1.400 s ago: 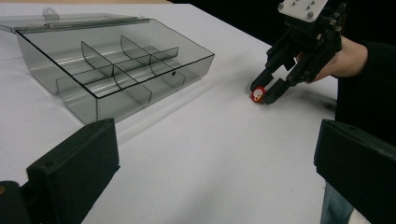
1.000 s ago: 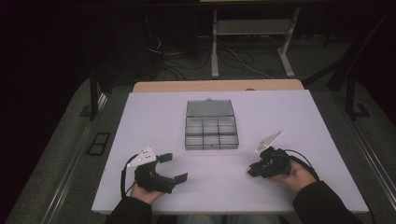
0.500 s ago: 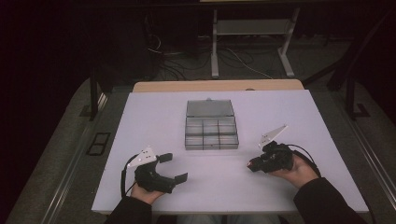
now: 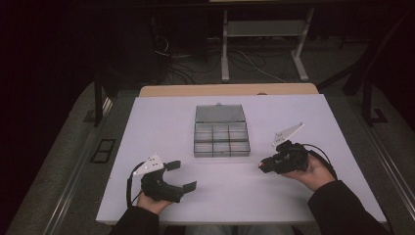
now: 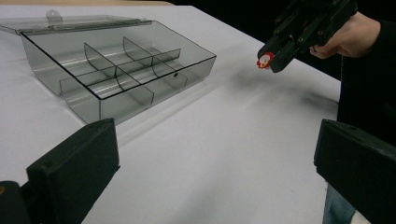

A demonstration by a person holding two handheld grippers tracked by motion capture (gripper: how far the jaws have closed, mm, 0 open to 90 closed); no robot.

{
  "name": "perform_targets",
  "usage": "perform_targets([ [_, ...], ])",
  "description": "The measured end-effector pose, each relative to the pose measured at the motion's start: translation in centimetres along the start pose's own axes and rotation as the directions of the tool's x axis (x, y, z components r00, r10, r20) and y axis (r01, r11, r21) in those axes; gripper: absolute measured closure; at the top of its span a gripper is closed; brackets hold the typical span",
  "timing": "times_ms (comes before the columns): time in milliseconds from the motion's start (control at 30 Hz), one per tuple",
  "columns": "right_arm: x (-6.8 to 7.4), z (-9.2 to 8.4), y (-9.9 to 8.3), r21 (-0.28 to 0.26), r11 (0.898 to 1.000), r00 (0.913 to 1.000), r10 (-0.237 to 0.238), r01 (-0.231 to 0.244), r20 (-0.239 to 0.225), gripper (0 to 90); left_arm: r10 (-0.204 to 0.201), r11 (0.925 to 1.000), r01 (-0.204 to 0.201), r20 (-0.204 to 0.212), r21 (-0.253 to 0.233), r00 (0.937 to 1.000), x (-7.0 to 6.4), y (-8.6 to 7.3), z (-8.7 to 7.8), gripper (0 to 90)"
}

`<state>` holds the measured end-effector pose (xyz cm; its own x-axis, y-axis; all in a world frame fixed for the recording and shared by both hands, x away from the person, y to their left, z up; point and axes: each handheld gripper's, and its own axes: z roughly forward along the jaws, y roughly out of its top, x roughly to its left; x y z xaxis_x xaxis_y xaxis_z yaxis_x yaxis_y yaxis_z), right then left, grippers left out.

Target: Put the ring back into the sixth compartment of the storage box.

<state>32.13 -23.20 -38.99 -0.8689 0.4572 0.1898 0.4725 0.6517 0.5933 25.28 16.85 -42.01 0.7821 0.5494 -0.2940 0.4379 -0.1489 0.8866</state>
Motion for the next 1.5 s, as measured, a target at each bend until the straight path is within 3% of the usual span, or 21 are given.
perform_targets([
  [633,-0.4,-1.4,3.0,-0.036,0.999,0.9996,-0.025,0.026,0.016,70.8,0.003,1.0,-0.003,0.002,0.0,1.0,0.0,0.0,0.0,0.0],
  [1500,-1.5,-0.5,7.0,-0.035,0.998,0.9988,-0.043,0.044,0.025,70.8,0.001,1.0,-0.001,0.007,-0.004,1.0,-0.1,0.0,-0.1,0.0],
])
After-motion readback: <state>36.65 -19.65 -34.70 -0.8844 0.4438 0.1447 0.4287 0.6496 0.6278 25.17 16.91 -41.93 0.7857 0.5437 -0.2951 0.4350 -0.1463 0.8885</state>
